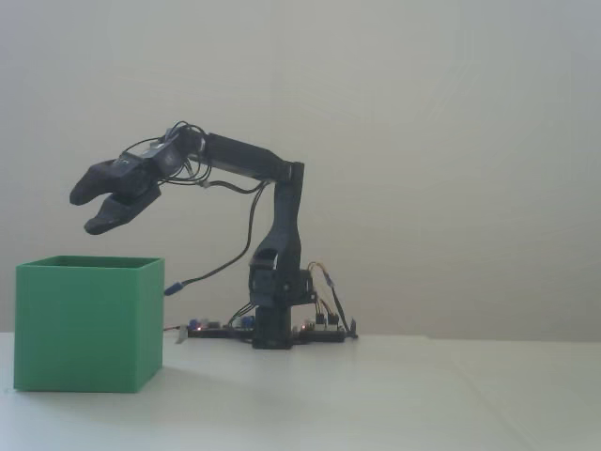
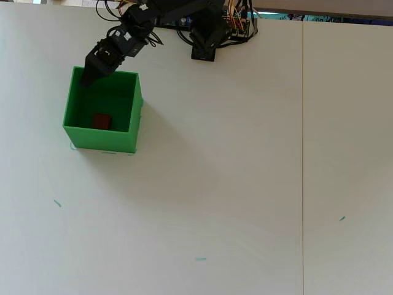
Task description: Grasp a red block and put it in the green bin.
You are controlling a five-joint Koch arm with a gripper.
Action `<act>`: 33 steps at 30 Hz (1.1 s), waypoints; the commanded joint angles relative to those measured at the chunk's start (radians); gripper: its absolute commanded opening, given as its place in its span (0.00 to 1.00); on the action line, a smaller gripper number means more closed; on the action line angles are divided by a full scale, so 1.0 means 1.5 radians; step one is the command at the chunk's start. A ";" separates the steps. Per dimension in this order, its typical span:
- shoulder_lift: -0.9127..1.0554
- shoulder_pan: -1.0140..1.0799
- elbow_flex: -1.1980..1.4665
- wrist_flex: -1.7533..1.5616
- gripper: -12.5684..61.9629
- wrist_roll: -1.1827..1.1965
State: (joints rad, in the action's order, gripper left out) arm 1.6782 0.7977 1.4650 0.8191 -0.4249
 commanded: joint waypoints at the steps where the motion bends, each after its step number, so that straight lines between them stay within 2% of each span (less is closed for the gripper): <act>1: 0.007 -0.002 -0.054 -0.005 0.54 -0.002; 5: 0.008 -0.031 -0.052 -0.003 0.60 -0.002; 16: 0.077 -0.193 0.116 -0.011 0.61 0.071; 23: 0.173 -0.261 0.324 -0.089 0.61 0.176; 29: 0.269 -0.325 0.478 -0.103 0.61 0.199; 33: 0.318 -0.357 0.636 -0.254 0.61 0.198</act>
State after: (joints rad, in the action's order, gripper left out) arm 2.1246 0.2761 2.4360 0.5798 -0.1258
